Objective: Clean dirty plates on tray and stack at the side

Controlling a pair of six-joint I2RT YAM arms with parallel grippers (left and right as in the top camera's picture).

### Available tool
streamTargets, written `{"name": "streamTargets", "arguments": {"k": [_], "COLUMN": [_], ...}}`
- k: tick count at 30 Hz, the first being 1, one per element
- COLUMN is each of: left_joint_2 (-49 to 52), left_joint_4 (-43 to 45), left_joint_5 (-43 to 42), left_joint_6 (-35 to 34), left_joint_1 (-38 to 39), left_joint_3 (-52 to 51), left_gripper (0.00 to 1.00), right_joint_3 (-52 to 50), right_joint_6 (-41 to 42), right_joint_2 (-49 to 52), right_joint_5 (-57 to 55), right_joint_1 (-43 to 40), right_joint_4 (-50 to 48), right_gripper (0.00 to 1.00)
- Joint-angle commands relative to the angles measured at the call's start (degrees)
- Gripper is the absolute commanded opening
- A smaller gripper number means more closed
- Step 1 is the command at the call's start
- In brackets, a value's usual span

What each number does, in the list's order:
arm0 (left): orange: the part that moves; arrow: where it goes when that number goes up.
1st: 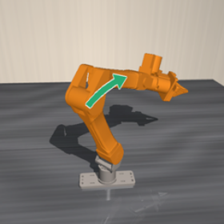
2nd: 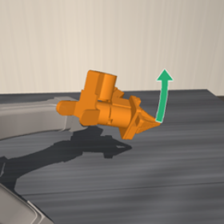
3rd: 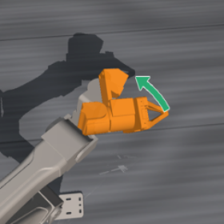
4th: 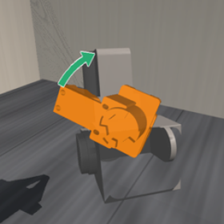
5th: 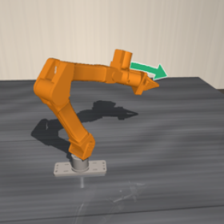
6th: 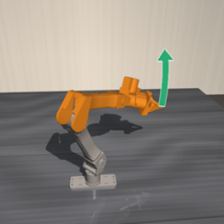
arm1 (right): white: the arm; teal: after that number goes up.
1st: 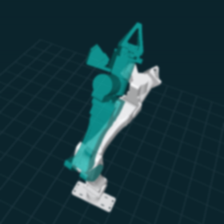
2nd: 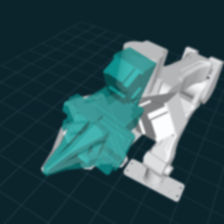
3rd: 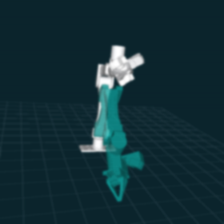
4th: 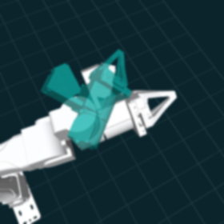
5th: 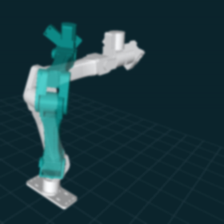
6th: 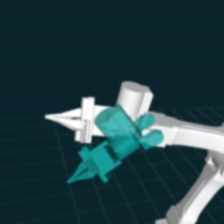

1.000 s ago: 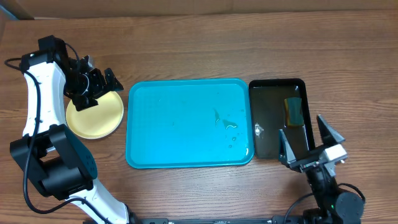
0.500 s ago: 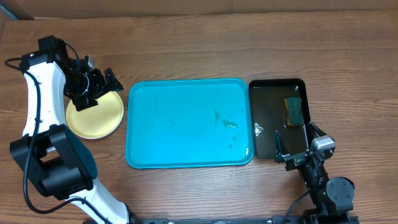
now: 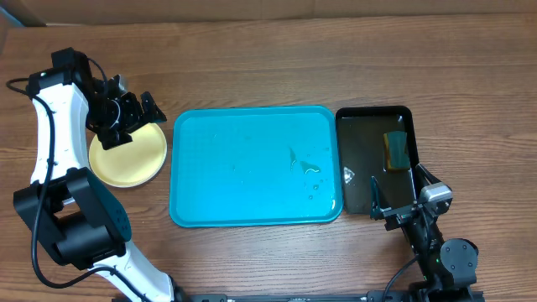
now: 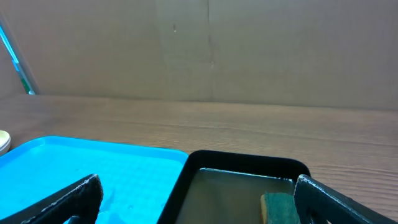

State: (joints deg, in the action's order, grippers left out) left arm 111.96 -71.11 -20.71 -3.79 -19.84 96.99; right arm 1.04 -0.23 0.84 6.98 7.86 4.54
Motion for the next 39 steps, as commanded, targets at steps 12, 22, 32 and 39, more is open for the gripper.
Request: {"name": "streamTargets", "arguments": {"k": [12, 22, 32, 39], "left_joint_2": [-1.4, -1.4, -7.7, -22.6], "left_joint_4": [-0.2, -0.1, -0.1, -0.2], "left_joint_5": [0.4, 0.4, 0.4, 0.4], "left_joint_6": [1.7, 1.7, 1.7, 1.7], "left_joint_1": [0.5, 0.5, 0.5, 0.5], "left_joint_3": [-0.5, -0.5, -0.5, -0.5], "left_gripper": [1.0, 1.0, 1.0, 1.0], "right_joint_3": [-0.6, -0.6, -0.6, -0.6], "right_joint_6": [0.2, 0.2, 0.2, 0.2], "right_joint_2": [-0.7, -0.7, -0.7, -0.7], "right_joint_5": [-0.9, -0.9, -0.9, -0.9], "right_joint_1": [-0.5, -0.5, -0.5, -0.5], "right_joint_4": [-0.3, -0.3, -0.3, -0.3], "right_gripper": [1.0, 1.0, 1.0, 1.0]}}
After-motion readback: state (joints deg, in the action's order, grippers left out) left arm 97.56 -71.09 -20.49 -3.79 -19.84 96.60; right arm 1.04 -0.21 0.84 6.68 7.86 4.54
